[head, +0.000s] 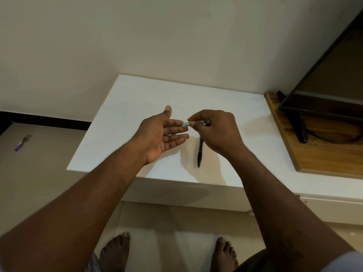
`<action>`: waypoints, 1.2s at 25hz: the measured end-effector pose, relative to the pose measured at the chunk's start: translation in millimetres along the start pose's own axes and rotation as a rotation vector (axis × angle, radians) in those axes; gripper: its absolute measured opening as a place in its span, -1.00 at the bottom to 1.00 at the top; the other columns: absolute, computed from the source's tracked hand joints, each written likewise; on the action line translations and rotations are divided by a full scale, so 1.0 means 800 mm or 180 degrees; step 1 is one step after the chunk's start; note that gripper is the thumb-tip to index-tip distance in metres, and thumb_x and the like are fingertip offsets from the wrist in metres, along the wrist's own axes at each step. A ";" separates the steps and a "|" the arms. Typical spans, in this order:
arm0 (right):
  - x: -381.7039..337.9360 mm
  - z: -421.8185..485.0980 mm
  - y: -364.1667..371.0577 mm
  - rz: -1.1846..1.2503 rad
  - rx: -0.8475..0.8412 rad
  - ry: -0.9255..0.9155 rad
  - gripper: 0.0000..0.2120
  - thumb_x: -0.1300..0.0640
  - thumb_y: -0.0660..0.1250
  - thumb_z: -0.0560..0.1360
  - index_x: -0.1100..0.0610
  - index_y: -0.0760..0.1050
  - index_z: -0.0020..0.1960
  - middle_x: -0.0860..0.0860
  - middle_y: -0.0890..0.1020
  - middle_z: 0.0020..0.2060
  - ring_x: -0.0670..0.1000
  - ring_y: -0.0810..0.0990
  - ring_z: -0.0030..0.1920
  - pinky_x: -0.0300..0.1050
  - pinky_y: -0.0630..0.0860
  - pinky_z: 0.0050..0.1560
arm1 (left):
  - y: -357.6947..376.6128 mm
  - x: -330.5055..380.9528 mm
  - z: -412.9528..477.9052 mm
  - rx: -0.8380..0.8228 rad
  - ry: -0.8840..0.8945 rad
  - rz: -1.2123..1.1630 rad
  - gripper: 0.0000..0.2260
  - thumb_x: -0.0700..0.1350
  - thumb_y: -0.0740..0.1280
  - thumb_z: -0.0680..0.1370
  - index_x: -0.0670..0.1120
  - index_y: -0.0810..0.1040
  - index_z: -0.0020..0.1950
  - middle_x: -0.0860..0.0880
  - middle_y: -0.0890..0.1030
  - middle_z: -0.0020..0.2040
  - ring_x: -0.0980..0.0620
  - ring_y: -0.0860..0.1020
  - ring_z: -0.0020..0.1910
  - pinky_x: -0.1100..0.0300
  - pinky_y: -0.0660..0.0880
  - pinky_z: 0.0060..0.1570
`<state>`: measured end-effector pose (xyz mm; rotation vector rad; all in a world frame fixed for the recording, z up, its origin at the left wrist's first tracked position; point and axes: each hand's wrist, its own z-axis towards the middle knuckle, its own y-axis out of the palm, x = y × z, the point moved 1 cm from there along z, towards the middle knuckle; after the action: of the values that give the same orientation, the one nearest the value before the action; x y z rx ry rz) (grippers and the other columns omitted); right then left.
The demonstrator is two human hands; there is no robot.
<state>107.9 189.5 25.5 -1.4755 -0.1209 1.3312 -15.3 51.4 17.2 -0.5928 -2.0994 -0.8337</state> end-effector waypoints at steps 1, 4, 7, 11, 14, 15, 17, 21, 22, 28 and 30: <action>0.000 0.000 0.000 -0.0018 0.0005 -0.0012 -0.82 0.04 0.46 0.59 -0.04 0.72 0.18 -0.19 0.69 -0.12 -0.18 0.62 -0.12 -0.19 0.58 0.04 | 0.000 0.000 0.000 -0.0001 -0.0010 0.0024 -0.48 0.20 0.23 0.66 -0.25 0.61 0.24 -0.21 0.75 0.08 -0.19 0.75 0.03 0.04 0.70 -0.02; 0.000 0.000 0.000 0.0004 0.0025 0.0015 -0.80 0.04 0.46 0.59 -0.05 0.70 0.20 -0.16 0.72 -0.10 -0.15 0.64 -0.09 -0.20 0.57 0.03 | 0.000 -0.001 0.000 0.0009 -0.0049 0.0128 -0.47 0.22 0.23 0.65 -0.24 0.62 0.24 -0.20 0.75 0.08 -0.18 0.75 0.03 0.02 0.69 0.02; 0.000 0.001 0.000 -0.0019 -0.0017 -0.0015 -0.88 0.04 0.45 0.59 -0.04 0.75 0.08 -0.15 0.75 -0.08 -0.17 0.62 -0.14 -0.18 0.55 0.00 | 0.001 -0.002 0.000 -0.0019 -0.0093 0.0148 -0.48 0.22 0.23 0.65 -0.24 0.62 0.23 -0.19 0.75 0.08 -0.16 0.75 0.03 0.03 0.68 0.02; 0.000 0.000 -0.002 0.0127 -0.0008 0.0082 -0.89 0.06 0.46 0.59 -0.01 0.75 0.07 -0.19 0.69 -0.17 -0.11 0.66 -0.15 -0.15 0.58 -0.01 | 0.002 -0.001 0.000 0.0032 -0.0029 0.0104 -0.56 0.13 0.26 0.68 -0.25 0.62 0.20 -0.21 0.75 0.06 -0.16 0.75 0.02 0.02 0.68 0.05; 0.001 0.001 -0.004 0.0467 -0.0001 0.0266 -0.91 0.09 0.47 0.59 0.00 0.74 0.04 -0.19 0.70 -0.21 -0.06 0.71 -0.16 -0.16 0.61 -0.04 | 0.001 -0.001 0.000 0.0125 0.0053 0.0140 -0.70 -0.04 0.29 0.69 -0.26 0.64 0.17 -0.20 0.76 0.04 -0.14 0.75 0.00 0.07 0.69 0.02; 0.001 0.002 -0.005 0.0566 0.0002 0.0309 -0.92 0.10 0.47 0.59 0.01 0.74 0.04 -0.16 0.71 -0.20 -0.09 0.71 -0.20 -0.23 0.60 -0.09 | 0.001 -0.001 0.000 0.0150 0.0067 0.0165 -0.73 -0.08 0.30 0.68 -0.26 0.65 0.17 -0.20 0.76 0.04 -0.13 0.75 0.00 0.09 0.69 0.00; 0.001 0.001 -0.005 0.0726 -0.0003 0.0357 -0.93 0.11 0.47 0.59 0.00 0.74 0.02 -0.12 0.73 -0.20 -0.15 0.70 -0.26 -0.40 0.53 -0.21 | 0.001 -0.002 -0.001 0.0193 0.0092 0.0181 -0.77 -0.11 0.33 0.67 -0.25 0.66 0.15 -0.18 0.77 0.01 -0.11 0.76 -0.02 0.13 0.69 -0.05; -0.001 0.000 -0.005 0.0855 -0.0039 0.0410 -0.92 0.12 0.46 0.59 0.01 0.73 0.02 -0.11 0.74 -0.19 -0.21 0.69 -0.27 -0.47 0.49 -0.26 | 0.002 -0.001 -0.001 0.0286 0.0248 0.0232 -0.81 -0.14 0.37 0.65 -0.23 0.66 0.15 -0.15 0.78 -0.04 -0.06 0.76 -0.10 0.18 0.69 -0.14; -0.001 0.000 -0.005 0.0887 -0.0050 0.0425 -0.92 0.13 0.46 0.59 0.02 0.74 0.02 -0.10 0.74 -0.19 -0.21 0.69 -0.26 -0.46 0.49 -0.26 | 0.002 0.000 -0.001 0.0323 0.0302 0.0281 -0.82 -0.14 0.37 0.64 -0.21 0.67 0.15 -0.13 0.78 -0.06 -0.05 0.77 -0.11 0.19 0.68 -0.16; -0.001 0.000 -0.004 0.1056 -0.0102 0.0534 -0.91 0.12 0.46 0.59 0.02 0.75 0.03 -0.08 0.75 -0.18 -0.16 0.71 -0.27 -0.39 0.53 -0.21 | 0.001 0.001 0.000 0.0601 0.0528 0.0793 -0.83 -0.05 0.39 0.63 -0.11 0.68 0.13 -0.06 0.78 -0.07 -0.08 0.77 -0.13 0.11 0.70 -0.11; -0.002 0.000 -0.004 0.1172 -0.0140 0.0613 -0.91 0.13 0.46 0.59 0.03 0.75 0.03 -0.07 0.75 -0.18 -0.14 0.71 -0.27 -0.30 0.56 -0.16 | 0.001 0.002 0.000 0.0749 0.0709 0.1059 -0.85 -0.03 0.40 0.63 -0.06 0.70 0.10 -0.03 0.78 -0.08 -0.06 0.76 -0.17 0.11 0.70 -0.14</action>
<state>108.8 189.9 28.8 -1.7114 0.2593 1.4723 -16.1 52.2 18.7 -0.6654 -1.7985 -0.4353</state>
